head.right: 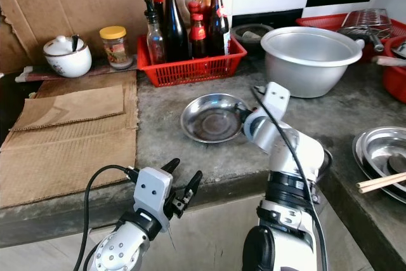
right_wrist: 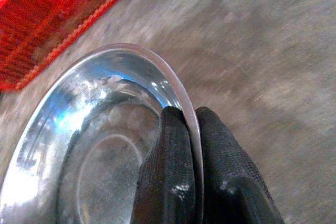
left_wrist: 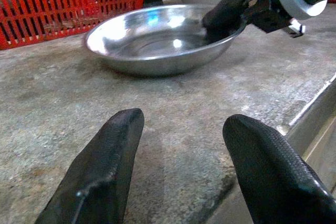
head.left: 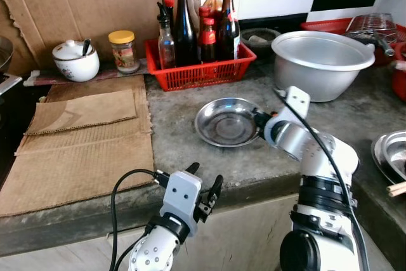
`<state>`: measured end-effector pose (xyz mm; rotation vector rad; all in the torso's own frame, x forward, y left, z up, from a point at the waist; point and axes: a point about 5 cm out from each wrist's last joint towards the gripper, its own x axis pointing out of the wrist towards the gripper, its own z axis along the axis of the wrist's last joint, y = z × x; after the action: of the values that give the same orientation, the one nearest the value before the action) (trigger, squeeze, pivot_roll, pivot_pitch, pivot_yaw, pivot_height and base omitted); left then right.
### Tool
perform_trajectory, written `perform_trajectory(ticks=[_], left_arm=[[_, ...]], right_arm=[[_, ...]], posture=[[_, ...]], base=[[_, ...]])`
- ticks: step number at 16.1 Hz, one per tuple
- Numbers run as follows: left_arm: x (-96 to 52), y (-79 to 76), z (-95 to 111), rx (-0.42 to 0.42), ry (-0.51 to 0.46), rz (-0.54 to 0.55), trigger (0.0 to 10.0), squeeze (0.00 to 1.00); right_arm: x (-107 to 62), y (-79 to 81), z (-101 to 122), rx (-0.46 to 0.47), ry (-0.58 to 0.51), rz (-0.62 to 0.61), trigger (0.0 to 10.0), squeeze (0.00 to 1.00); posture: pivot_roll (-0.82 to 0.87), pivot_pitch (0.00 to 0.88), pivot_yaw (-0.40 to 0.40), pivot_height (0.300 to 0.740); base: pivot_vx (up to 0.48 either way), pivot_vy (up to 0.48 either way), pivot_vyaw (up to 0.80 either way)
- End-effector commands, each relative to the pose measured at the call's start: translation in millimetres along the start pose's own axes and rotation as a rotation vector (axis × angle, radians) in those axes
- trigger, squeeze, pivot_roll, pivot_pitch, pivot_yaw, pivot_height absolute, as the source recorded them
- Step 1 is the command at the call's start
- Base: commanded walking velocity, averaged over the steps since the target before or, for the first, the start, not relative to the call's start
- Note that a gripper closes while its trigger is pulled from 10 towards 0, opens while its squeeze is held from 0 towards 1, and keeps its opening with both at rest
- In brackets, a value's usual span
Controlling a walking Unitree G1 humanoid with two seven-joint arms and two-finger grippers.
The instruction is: Kitchen organization
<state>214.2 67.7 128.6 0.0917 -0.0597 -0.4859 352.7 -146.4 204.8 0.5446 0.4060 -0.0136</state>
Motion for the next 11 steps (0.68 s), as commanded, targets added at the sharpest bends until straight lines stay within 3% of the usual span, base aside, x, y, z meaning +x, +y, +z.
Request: perform_trajectory(ticks=[1,3,4,5,7,9,11], left_arm=[[0.3,2.9,2,0.008,-0.003,0.021,10.0,0.0],[1.2,4.6,3,0.007,-0.005,0.031,10.0,0.0],[2.0,5.4,3,0.009,-0.006,0.031,10.0,0.0],[2.2,5.5,3,0.009,-0.007,0.031,10.0,0.0],[2.9,6.1,3,0.013,-0.006,0.033,10.0,0.0],[2.6,7.3,4,0.017,-0.017,0.046,10.0,0.0],[2.1,8.3,7,0.006,-0.042,0.055,10.0,0.0]], right_arm=[[-2.5,1.8,-3,0.04,-0.032,-0.004,0.0,0.0],[-12.4,13.2,-1,0.07,-0.163,0.067,0.0,0.0],[-21.5,20.7,-2,0.043,-0.228,0.108,0.0,0.0],[-23.0,21.8,-3,0.042,-0.239,0.114,0.0,0.0],[-35.4,24.7,-2,0.007,-0.364,0.111,0.0,0.0],[-53.1,31.0,0,-0.177,-0.538,0.12,0.0,0.0],[-65.7,33.2,-6,-0.355,-0.627,0.153,0.0,0.0]], posture=[[-0.01,0.055,-0.014,0.74],[-0.01,0.053,-0.01,0.74],[-0.01,0.051,-0.008,0.74],[-0.01,0.05,-0.007,0.74],[-0.01,0.046,-0.003,0.74],[-0.01,0.042,-0.005,0.74],[-0.02,0.041,-0.005,0.74]], base=[[0.0,0.0,0.0],[0.0,0.0,0.0],[0.0,0.0,0.0],[0.0,0.0,0.0],[0.0,0.0,0.0],[0.0,0.0,0.0],[0.0,0.0,0.0]])
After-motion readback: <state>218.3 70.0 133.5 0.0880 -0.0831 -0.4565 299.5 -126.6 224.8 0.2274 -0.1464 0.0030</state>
